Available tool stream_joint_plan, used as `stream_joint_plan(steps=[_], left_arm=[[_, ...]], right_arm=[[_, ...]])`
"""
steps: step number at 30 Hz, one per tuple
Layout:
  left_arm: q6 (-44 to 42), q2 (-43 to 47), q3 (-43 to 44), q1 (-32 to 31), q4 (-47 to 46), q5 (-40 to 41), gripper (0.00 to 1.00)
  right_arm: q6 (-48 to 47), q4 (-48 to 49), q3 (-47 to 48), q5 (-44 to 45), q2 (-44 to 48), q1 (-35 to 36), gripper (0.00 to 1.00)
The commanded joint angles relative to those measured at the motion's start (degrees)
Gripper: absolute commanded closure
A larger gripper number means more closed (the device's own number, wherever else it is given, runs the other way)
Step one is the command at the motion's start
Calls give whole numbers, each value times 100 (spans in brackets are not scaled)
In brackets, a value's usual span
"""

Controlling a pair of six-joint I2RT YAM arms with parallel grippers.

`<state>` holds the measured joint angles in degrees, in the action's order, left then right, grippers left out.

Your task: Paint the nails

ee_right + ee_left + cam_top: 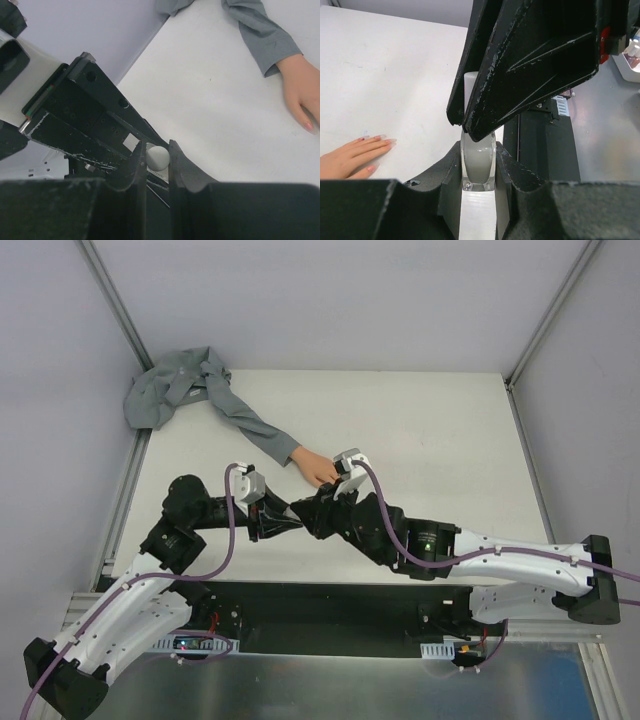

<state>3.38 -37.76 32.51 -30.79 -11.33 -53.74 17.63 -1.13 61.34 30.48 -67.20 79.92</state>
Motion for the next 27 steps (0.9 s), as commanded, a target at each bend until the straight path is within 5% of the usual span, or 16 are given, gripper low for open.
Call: stream_joint_plan(steps=[1, 7, 10, 13, 19, 23, 27], left_arm=[[584, 23, -78, -50, -1300, 135, 100], [629, 49, -87, -50, -1337, 205, 100], [585, 58, -70, -50, -1293, 188, 100], [515, -3, -8, -50, -1170, 57, 100], [322, -56, 115, -50, -871, -190, 100], [313, -39, 124, -50, -853, -304, 100], [339, -91, 211, -50, -853, -804, 100]], right_arm=[[22, 1035, -124, 520, -151, 173, 96], [-172, 483, 256, 582, -364, 252, 95], [-426, -226, 597, 468, -434, 244, 86], [-778, -1227, 1308, 205, -645, 252, 73], [-1207, -2287, 1943, -103, -409, 173, 33], [-1499, -2436, 1987, -796, 92, -186, 21], [-1876, -2953, 2250, -2777, 260, -1003, 19]])
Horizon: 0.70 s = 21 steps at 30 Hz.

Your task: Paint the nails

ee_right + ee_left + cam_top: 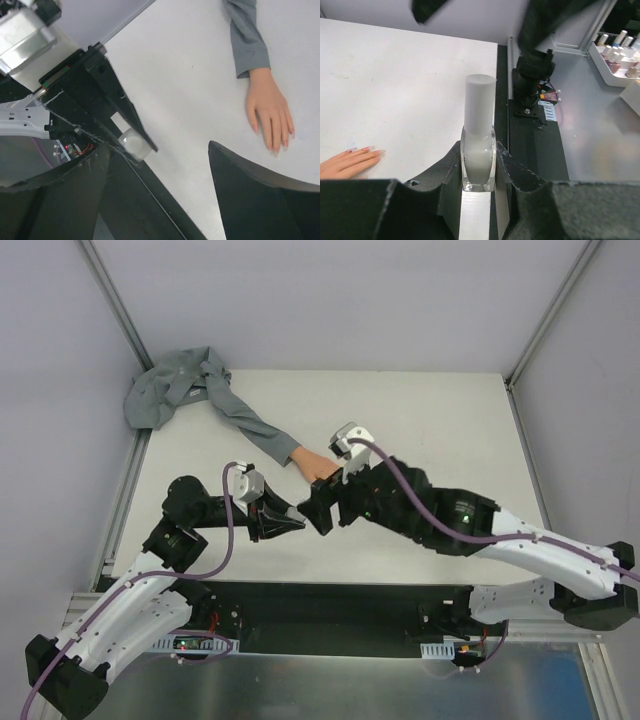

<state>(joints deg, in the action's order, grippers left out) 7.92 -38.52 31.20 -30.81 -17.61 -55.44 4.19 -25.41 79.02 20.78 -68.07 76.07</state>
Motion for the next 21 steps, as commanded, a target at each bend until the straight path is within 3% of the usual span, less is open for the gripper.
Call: stream_joint_plan(steps=[1, 5, 8, 12, 21], left_arm=[[-55, -24, 352, -48, -243, -809, 100], [78, -138, 378, -48, -349, -1074, 100], [148, -199, 387, -48, -393, -1136, 100], [227, -217, 378, -48, -498, -1215, 100], [341, -235, 360, -48, -639, -1364, 100]], right_arm=[[-629, -614, 578, -2249, 339, -942, 21], [-1217, -694, 684, -3866, 216, -1323, 32], [-1428, -650, 676, -4404, 84, -1341, 37], [-1587, -509, 606, -4617, -100, -1341, 37], [-1719, -509, 667, -4433, -408, -1349, 52]])
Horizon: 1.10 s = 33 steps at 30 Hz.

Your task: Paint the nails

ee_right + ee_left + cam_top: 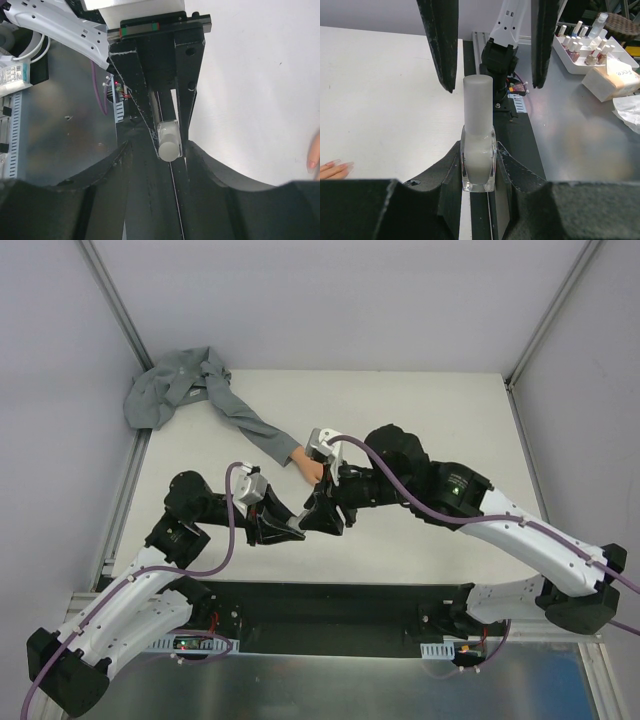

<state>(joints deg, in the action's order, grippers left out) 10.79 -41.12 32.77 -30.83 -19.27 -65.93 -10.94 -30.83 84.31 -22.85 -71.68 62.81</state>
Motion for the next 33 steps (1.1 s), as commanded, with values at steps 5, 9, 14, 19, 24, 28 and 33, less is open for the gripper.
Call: stream_joint_plan(steps=[5, 9, 14, 19, 24, 28, 33], left_arm=[[81, 26, 194, -46, -517, -333, 100], [99, 25, 194, -55, -534, -359, 100], [99, 34, 185, -46, -543, -306, 100], [-137, 192, 177, -46, -271, 176, 100], [-735, 560, 185, -46, 256, 1299, 100], [-1025, 816, 89, -46, 520, 2197, 100], [-1193, 931, 80, -46, 626, 2471, 100]], right_arm=[[-251, -20, 147, -105, -188, -23, 61], [-268, -28, 103, -149, -250, -23, 70], [-163, 33, 68, -281, -338, -14, 91], [135, 147, -90, -404, -426, -14, 99], [960, 209, -240, 7, -636, 30, 100], [4114, 191, -571, 3273, -637, 608, 100], [4347, 7, 401, 4368, -1401, 1278, 100]])
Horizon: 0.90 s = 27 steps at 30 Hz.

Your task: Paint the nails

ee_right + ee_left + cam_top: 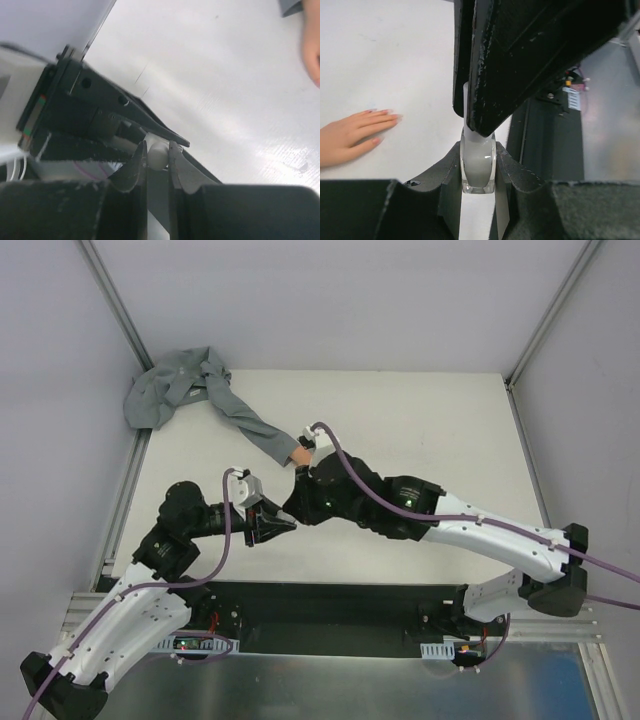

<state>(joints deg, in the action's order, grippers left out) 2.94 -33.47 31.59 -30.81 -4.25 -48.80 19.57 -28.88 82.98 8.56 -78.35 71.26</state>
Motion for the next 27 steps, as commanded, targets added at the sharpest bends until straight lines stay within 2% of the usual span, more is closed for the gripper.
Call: stream_joint_plan(steps=[1, 4, 7, 8, 10, 11, 14, 15, 17, 21, 25, 27], left_arm=[[-408, 166, 181, -48, -876, 766, 100], [-391, 174, 189, -48, -867, 731, 100], [-356, 131, 224, -48, -867, 652, 100], [-329, 122, 224, -48, -867, 600, 100], [-312, 113, 242, -48, -867, 538, 100], [-312, 113, 251, -48, -876, 442, 100], [162, 8, 356, -48, -850, 336, 100], [328, -62, 400, -48, -832, 135, 100], [855, -107, 540, -48, -753, -111, 100], [1848, -2, 673, -48, -936, -648, 100], [2938, 253, 558, -48, -1762, -973, 100], [3089, 376, 567, -48, -1904, -1035, 100]], right_arm=[[1225, -179, 596, 1262, -752, 432, 99], [935, -231, 632, 1306, -665, 415, 98], [452, -56, 500, 1027, -349, 371, 77], [233, -73, 509, 921, -278, 345, 64], [-321, -213, 544, 657, -32, 292, 53], [-497, -232, 518, 517, 73, 196, 42], [-1112, -223, 386, -659, 451, -234, 28], [-1409, -214, 351, -1341, 617, -366, 27], [-1779, -136, 281, -1864, 785, -612, 22], [-2282, 644, 52, -4276, 874, -1070, 21], [-2300, 1244, 113, -4889, 655, -1167, 27], [-2178, 1620, 148, -5073, 531, -1220, 32]])
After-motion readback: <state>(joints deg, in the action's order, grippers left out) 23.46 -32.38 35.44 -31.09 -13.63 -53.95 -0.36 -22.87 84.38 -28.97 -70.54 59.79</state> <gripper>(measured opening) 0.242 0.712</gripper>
